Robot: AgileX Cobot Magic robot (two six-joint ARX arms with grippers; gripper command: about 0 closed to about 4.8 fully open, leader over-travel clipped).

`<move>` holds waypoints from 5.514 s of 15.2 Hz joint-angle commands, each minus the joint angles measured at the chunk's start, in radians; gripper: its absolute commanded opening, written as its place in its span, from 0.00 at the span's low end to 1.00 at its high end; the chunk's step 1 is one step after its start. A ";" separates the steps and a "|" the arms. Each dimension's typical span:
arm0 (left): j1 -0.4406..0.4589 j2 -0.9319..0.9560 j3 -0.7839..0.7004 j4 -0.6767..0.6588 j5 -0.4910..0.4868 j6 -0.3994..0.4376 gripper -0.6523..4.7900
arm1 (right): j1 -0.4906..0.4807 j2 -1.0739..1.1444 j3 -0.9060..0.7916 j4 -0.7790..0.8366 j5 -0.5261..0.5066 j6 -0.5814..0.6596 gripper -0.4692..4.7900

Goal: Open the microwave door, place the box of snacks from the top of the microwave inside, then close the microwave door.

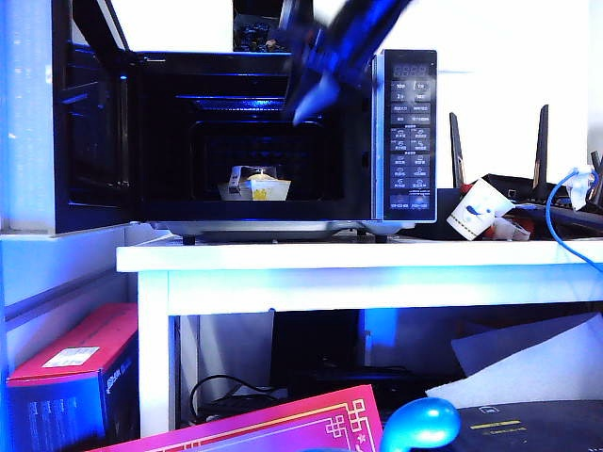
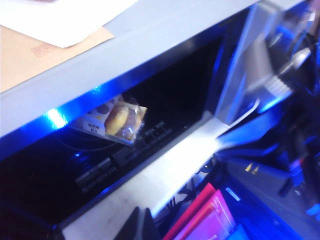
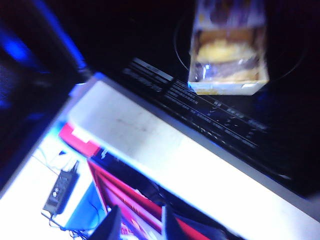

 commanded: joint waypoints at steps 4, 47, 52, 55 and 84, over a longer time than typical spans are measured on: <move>-0.001 -0.213 0.007 -0.256 -0.292 -0.037 0.11 | 0.003 -0.191 0.007 0.024 0.085 -0.017 0.16; -0.220 0.246 -0.166 0.752 0.135 -0.003 0.11 | 0.003 -0.529 0.012 0.317 0.209 -0.055 0.08; -0.264 0.283 -0.166 0.844 -0.223 -0.004 0.11 | 0.003 -0.532 0.012 0.327 0.209 -0.054 0.08; -0.264 0.306 -0.166 0.859 -0.384 -0.004 0.11 | 0.003 -0.532 0.012 0.327 0.210 -0.058 0.08; -0.283 -1.642 -1.733 0.639 -0.246 -0.208 0.11 | 0.005 -1.757 -1.612 0.456 0.373 -0.005 0.08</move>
